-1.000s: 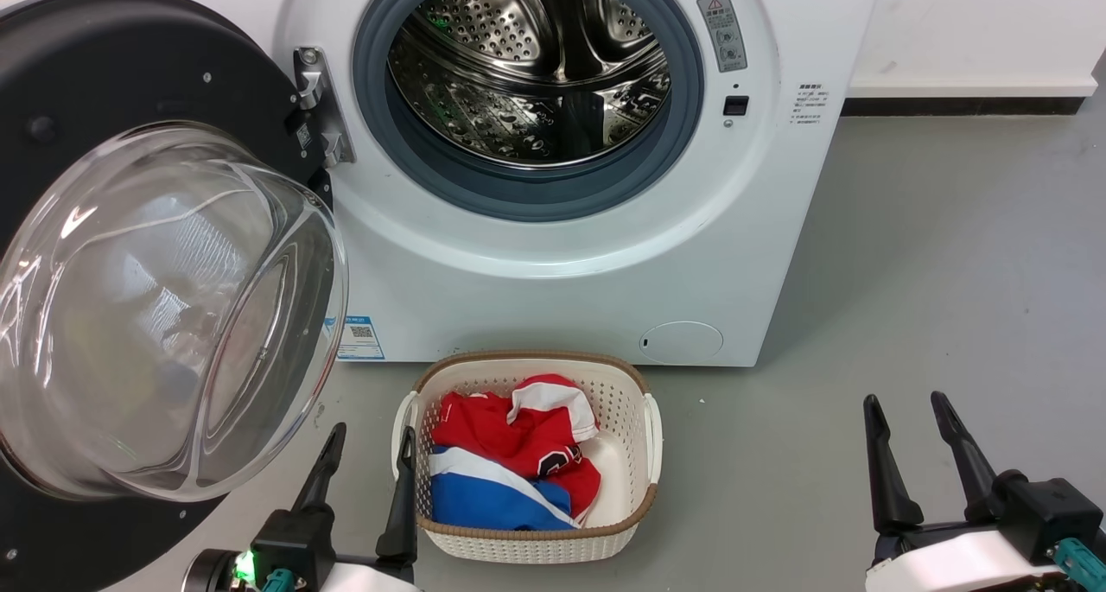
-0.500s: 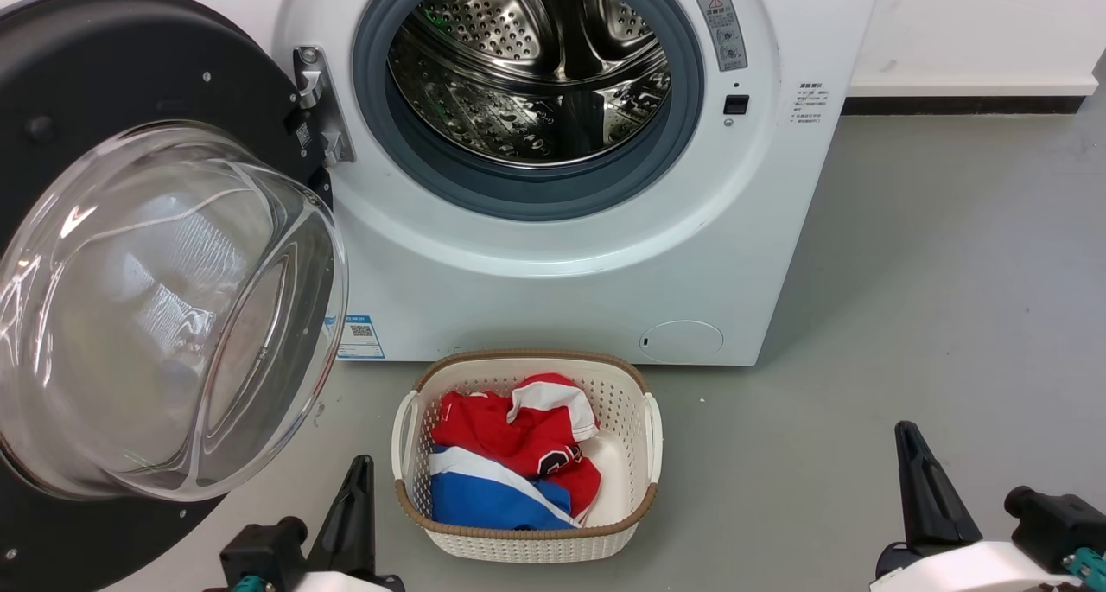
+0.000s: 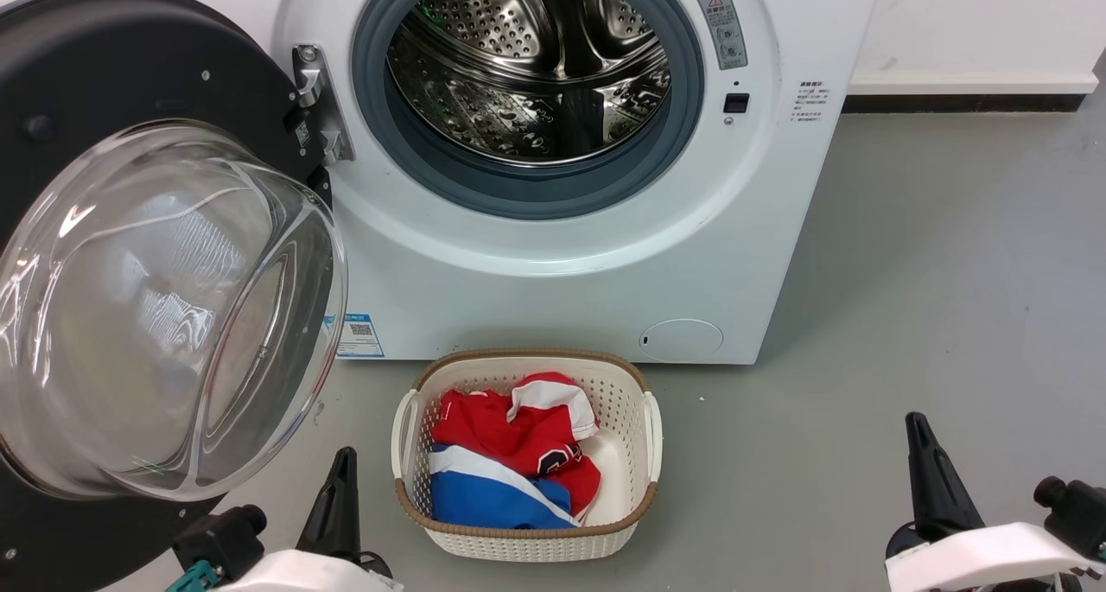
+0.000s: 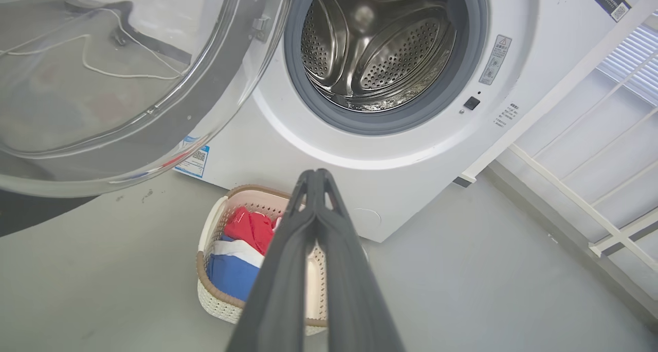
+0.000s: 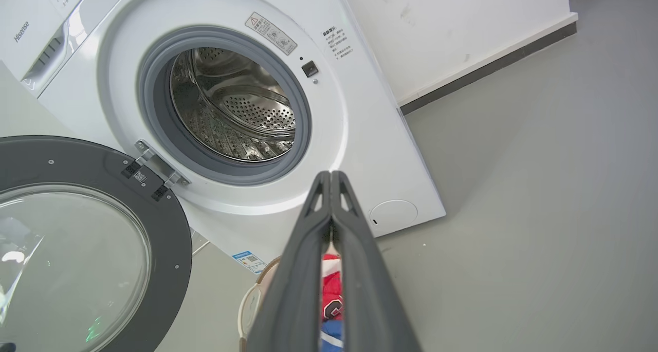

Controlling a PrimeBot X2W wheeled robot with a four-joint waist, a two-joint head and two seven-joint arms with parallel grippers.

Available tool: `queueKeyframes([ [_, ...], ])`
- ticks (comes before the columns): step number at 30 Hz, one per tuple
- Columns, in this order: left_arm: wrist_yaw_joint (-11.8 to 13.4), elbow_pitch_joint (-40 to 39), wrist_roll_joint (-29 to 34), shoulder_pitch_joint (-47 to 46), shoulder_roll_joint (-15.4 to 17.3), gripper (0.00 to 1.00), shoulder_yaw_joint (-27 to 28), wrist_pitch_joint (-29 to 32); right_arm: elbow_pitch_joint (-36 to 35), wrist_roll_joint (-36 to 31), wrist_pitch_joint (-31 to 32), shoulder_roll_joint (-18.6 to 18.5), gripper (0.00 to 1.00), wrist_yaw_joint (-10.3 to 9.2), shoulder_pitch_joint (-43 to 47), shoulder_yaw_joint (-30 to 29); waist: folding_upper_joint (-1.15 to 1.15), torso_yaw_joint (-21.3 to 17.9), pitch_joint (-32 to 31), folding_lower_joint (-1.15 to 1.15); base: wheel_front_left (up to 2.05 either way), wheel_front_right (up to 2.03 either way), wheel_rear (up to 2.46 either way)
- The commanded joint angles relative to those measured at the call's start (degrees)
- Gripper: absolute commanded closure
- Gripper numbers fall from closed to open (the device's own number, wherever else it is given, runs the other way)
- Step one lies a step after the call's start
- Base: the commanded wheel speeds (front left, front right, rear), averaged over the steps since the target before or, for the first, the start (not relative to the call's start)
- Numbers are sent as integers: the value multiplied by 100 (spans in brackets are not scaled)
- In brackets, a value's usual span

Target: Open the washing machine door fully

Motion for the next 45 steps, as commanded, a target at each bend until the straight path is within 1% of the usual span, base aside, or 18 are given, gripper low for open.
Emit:
queueKeyframes([
  [1,-27,-58,-221,-185,38,100,48,35,-62,224,37,-23,100,1,-191,-21,0,-1,1,0,0,0,0],
  [22,-146,54,-2026,-410,62,100,259,449,48,1942,471,-31,100,0,-393,-111,0,-12,22,0,0,0,0],
  [45,-249,166,-3592,-612,67,100,464,834,146,3445,858,-30,100,0,-561,-198,0,-24,44,0,0,0,0],
])
